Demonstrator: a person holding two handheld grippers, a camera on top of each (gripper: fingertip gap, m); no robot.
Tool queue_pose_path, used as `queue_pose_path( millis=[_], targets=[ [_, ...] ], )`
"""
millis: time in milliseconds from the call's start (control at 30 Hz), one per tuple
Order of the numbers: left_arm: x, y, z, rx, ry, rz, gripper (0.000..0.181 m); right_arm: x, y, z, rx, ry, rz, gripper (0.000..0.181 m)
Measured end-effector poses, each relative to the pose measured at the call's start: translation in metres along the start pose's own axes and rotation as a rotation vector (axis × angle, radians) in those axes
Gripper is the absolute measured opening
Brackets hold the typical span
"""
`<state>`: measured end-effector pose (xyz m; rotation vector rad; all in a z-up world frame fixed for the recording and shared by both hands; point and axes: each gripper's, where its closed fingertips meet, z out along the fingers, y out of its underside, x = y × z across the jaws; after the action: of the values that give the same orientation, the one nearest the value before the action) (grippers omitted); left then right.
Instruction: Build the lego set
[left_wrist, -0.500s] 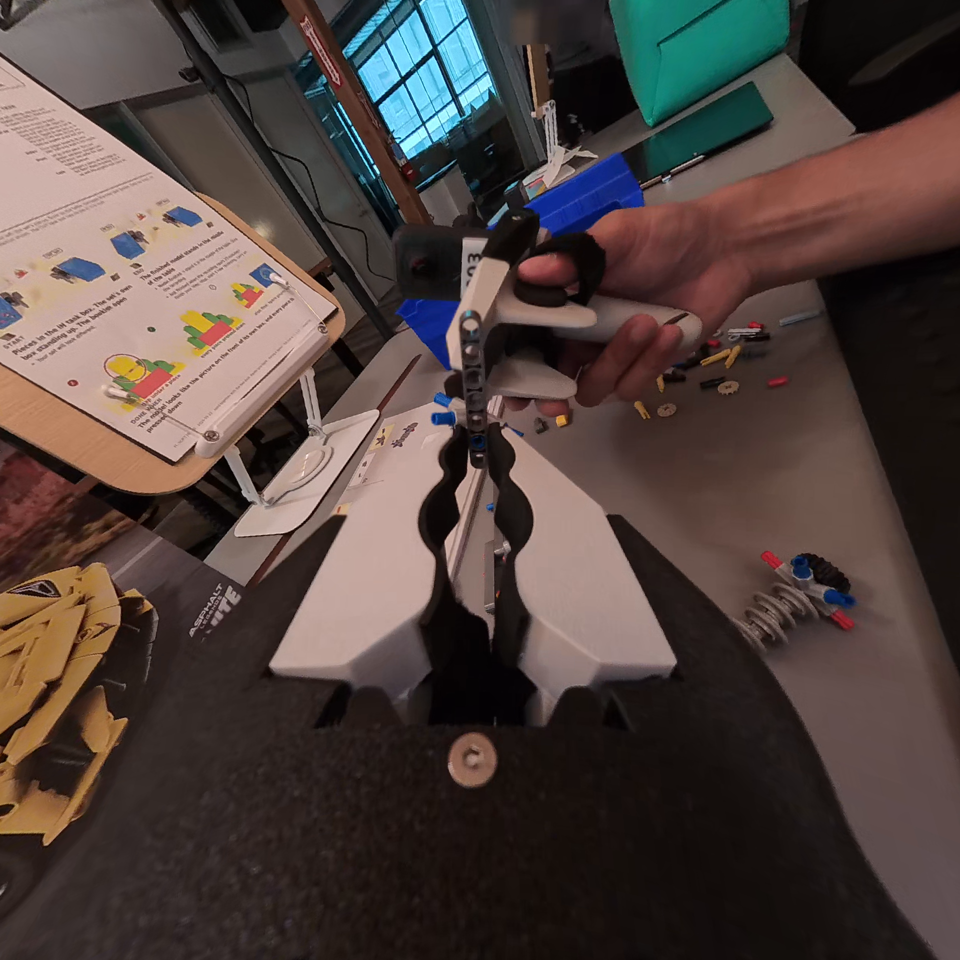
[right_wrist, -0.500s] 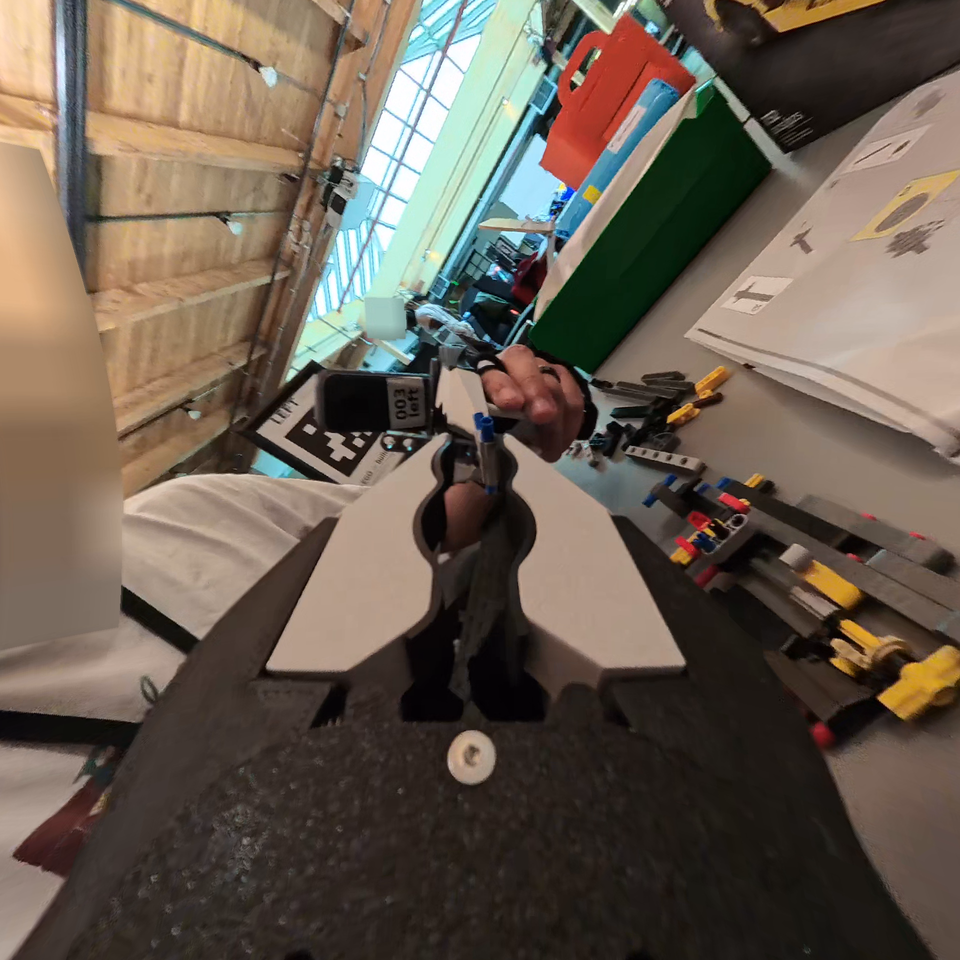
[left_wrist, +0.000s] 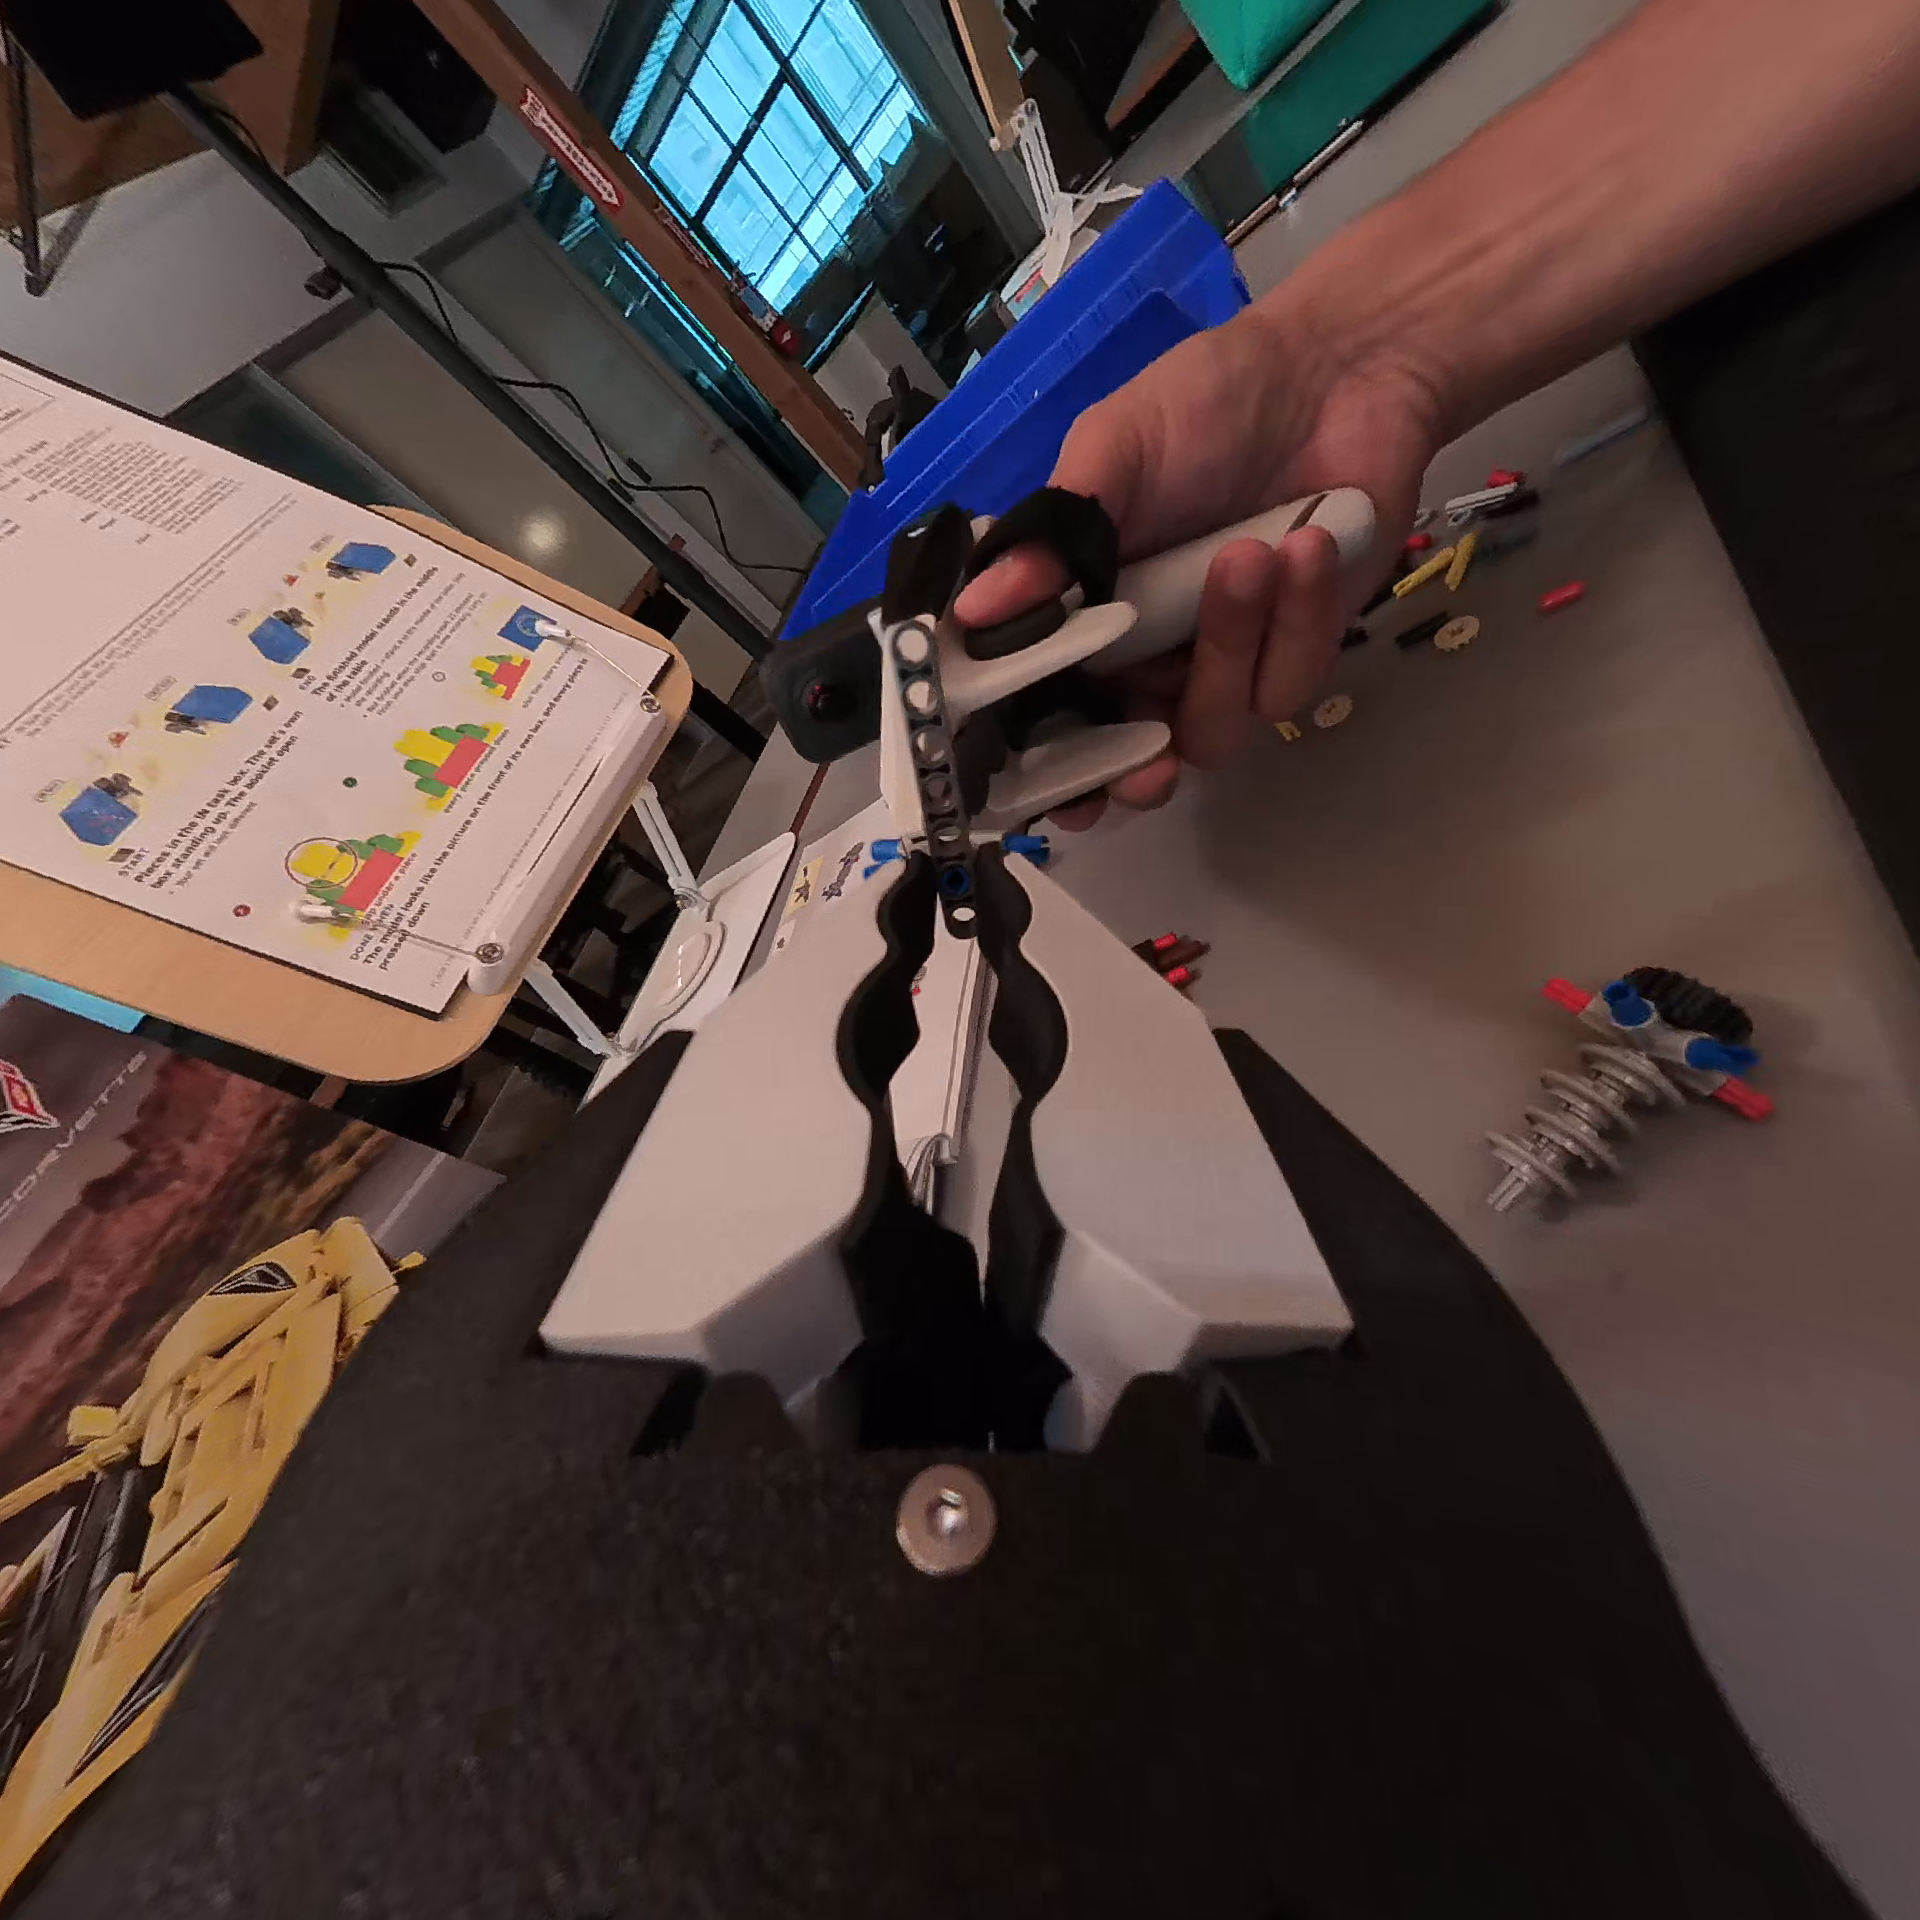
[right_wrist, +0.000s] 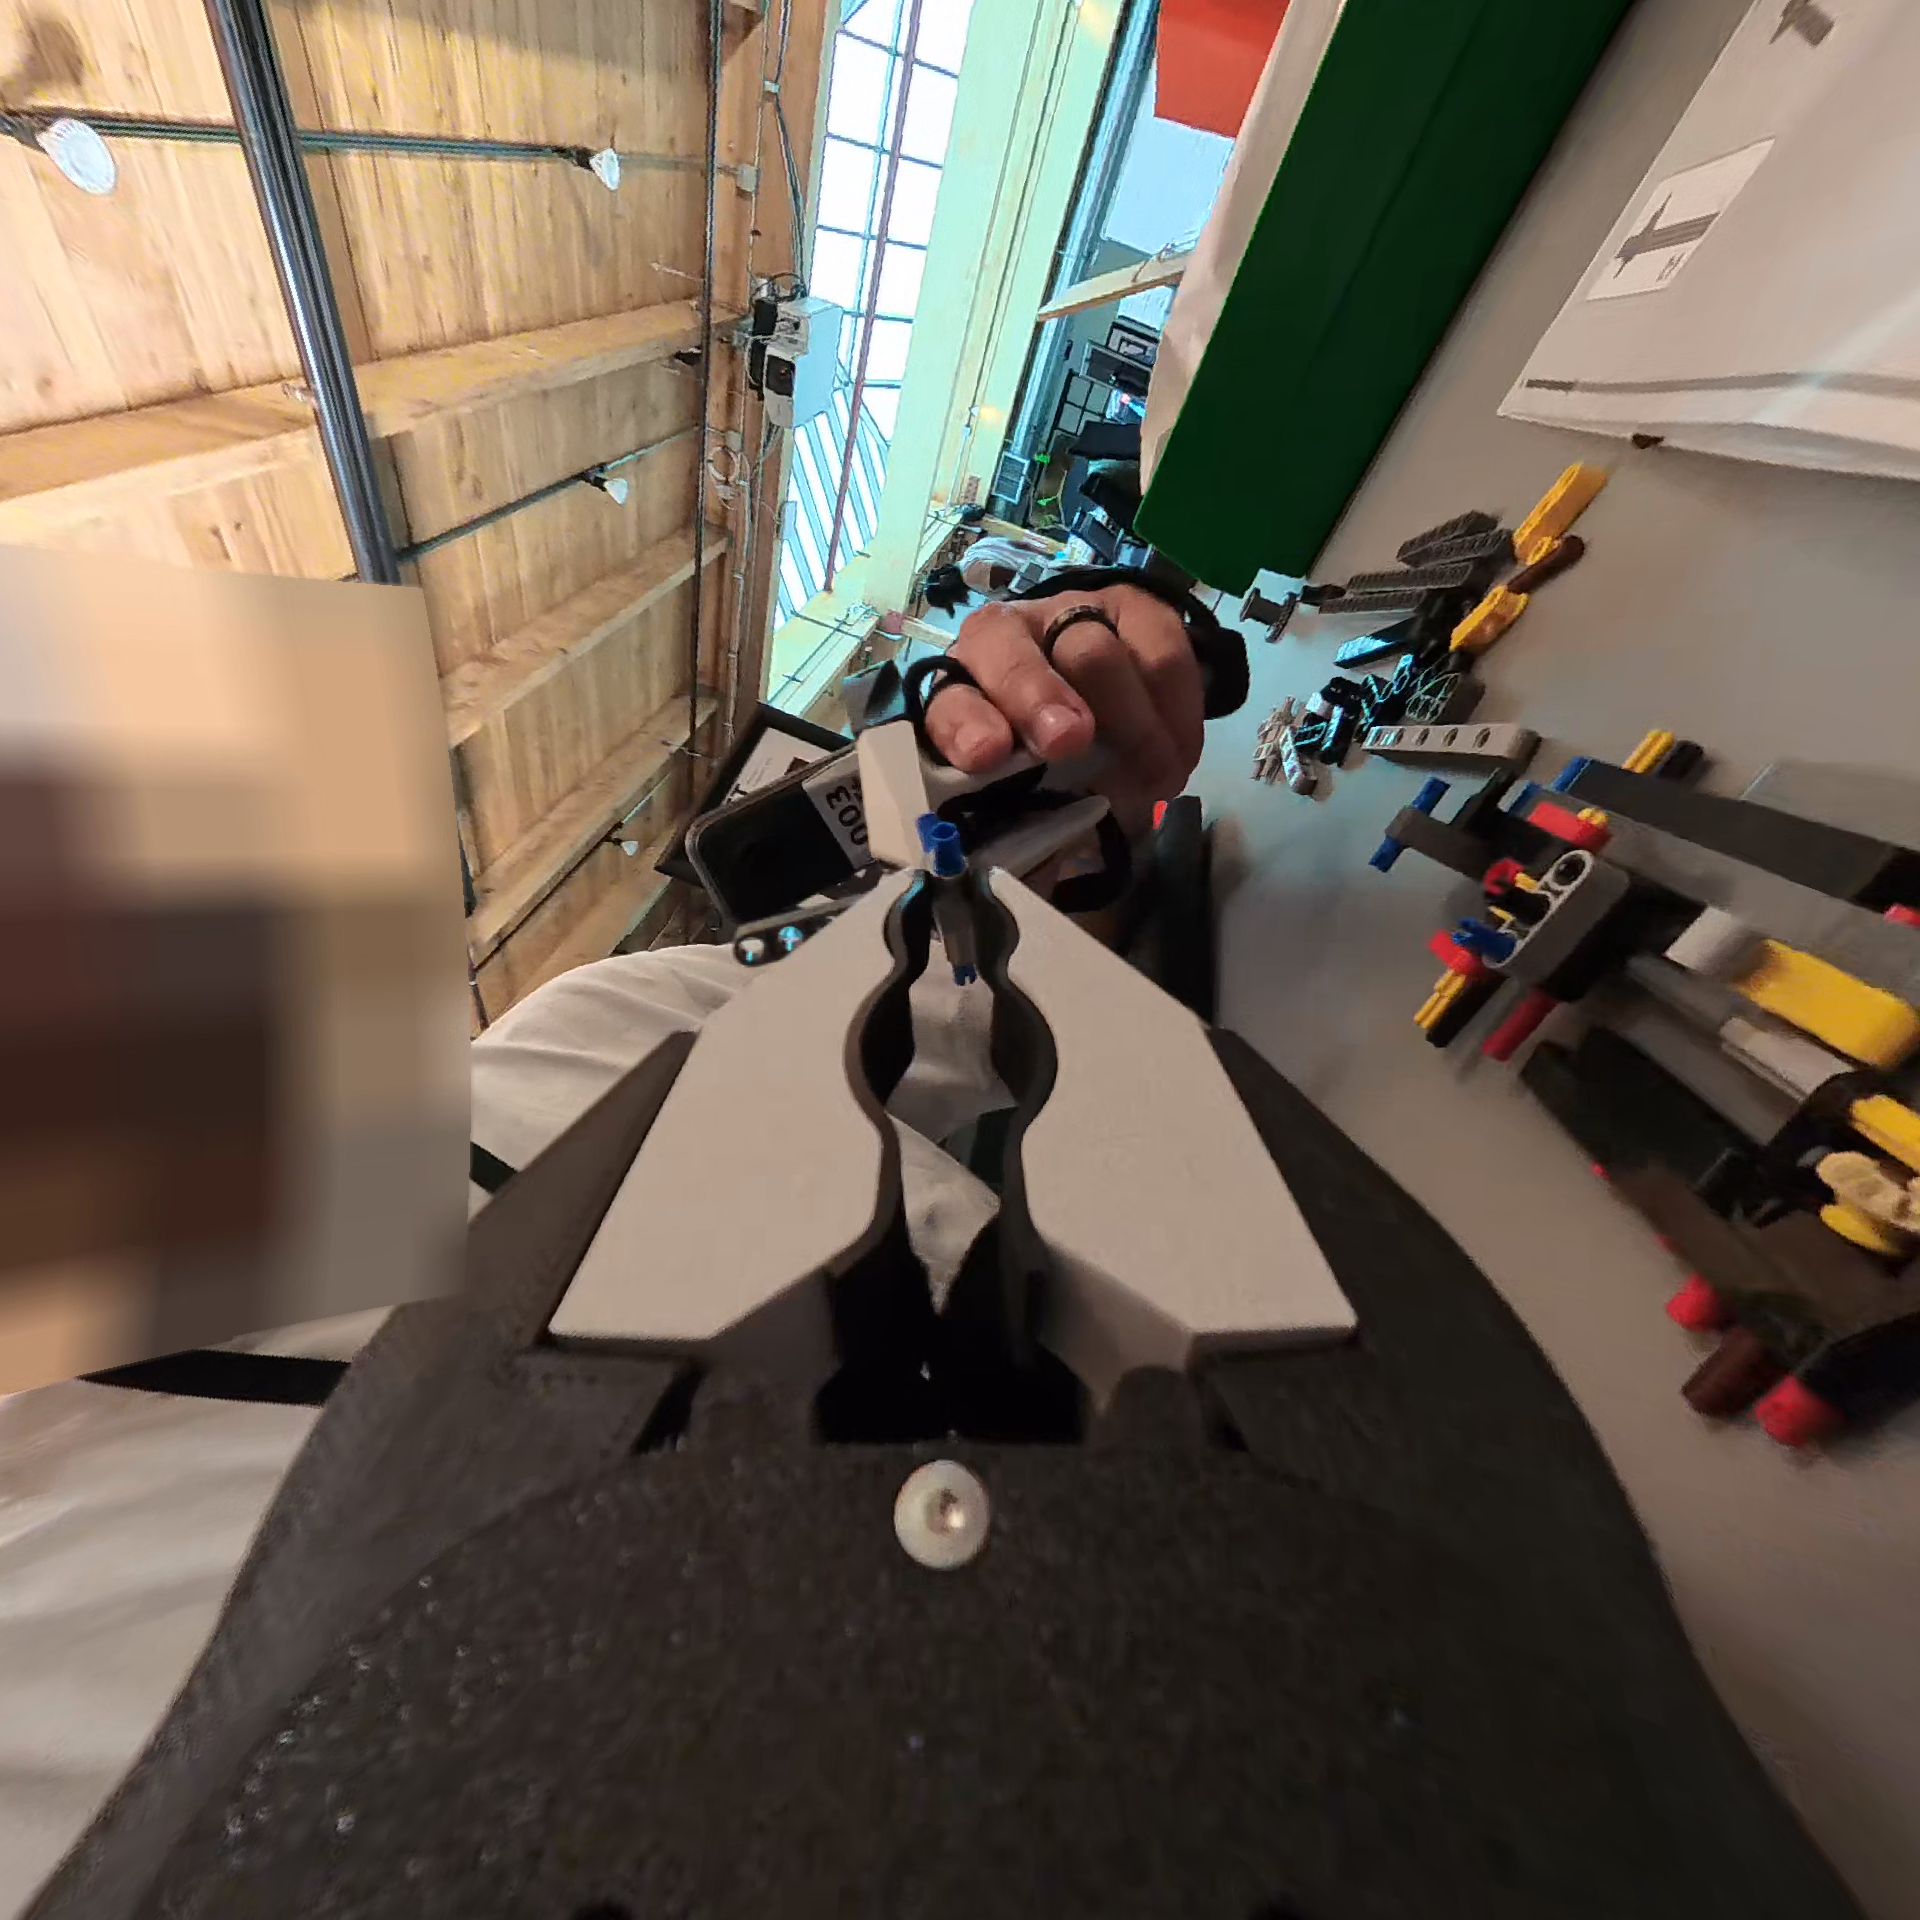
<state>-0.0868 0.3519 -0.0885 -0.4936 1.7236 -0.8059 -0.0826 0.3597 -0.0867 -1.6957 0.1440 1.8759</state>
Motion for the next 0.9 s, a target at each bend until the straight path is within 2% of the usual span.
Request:
queue_pose_path(
  millis=[200,400,567,667,733,800,900],
  targets=[
    [0.002,0.000,0.001,0.004,0.011,-0.020,0.006,0.001,0.001,-0.001,0.001,-0.037,0.076,0.006],
    [-0.009,0.004,0.000,-0.005,0.013,-0.204,0.006,-0.001,-0.013,-0.006,0.066,0.026,-0.075,0.010],
    [-0.017,0.030,0.000,-0.167,-0.033,-0.184,0.006,0.006,-0.045,-0.047,0.214,0.380,-0.425,0.009],
    [-0.019,0.048,-0.001,-0.273,-0.061,-0.138,0.006,0.004,-0.074,-0.101,0.387,0.708,-0.651,0.009],
    [-0.022,0.056,-0.001,-0.318,-0.077,-0.155,0.006,0.010,-0.088,-0.147,0.484,0.952,-0.732,0.005],
    [-0.024,0.060,-0.002,-0.333,-0.086,-0.163,0.006,0.013,-0.097,-0.180,0.532,1.109,-0.786,0.017],
    [-0.027,0.064,-0.004,-0.339,-0.094,-0.181,0.006,0.020,-0.097,-0.199,0.501,1.246,-0.779,0.016]
  ],
)
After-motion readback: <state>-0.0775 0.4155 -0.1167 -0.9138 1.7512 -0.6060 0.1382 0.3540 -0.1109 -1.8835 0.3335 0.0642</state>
